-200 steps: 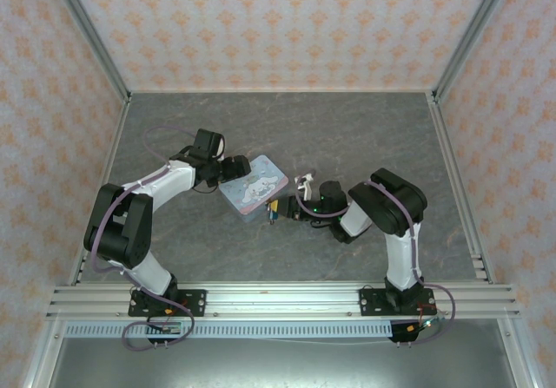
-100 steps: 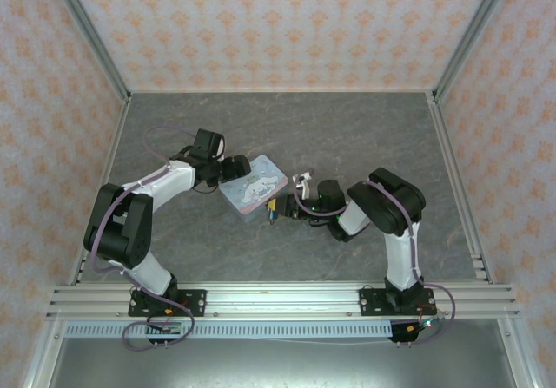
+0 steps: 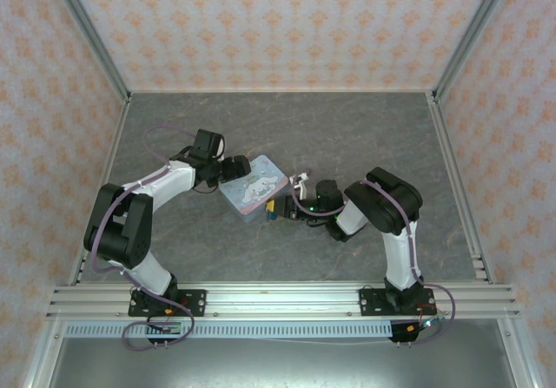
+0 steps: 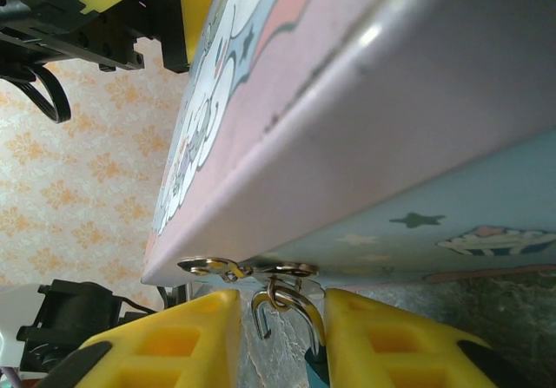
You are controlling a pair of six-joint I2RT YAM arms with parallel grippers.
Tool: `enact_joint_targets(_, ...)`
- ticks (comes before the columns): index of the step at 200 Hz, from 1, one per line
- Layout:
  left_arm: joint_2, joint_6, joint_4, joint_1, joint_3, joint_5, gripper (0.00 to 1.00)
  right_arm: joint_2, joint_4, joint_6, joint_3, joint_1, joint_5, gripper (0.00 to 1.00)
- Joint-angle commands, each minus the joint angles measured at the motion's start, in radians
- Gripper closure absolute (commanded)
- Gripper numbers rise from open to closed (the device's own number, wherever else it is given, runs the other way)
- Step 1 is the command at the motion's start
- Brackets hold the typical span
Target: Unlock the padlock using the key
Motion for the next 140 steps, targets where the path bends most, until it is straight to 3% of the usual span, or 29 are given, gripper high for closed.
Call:
enact_joint_targets(1, -0.006, -0.004, -0.034, -0.005, -0.025, -0.033, 0.17, -0.005, 0.045, -0.012, -0.011, 0.004, -0.017, 0.75)
enact_joint_targets(77, -0.01, -0.001, -0.039, -0.005, -0.022, -0.035, 0.17, -0.037, 0.013, -0.025, -0.03, 0.002, 0.009, 0.98)
enact_joint_targets(140, -0.011, 0.0, -0.036, -0.005, -0.025, -0.029, 0.17, -0.059, 0.08, 0.038, -0.06, -0.026, 0.09, 1.0)
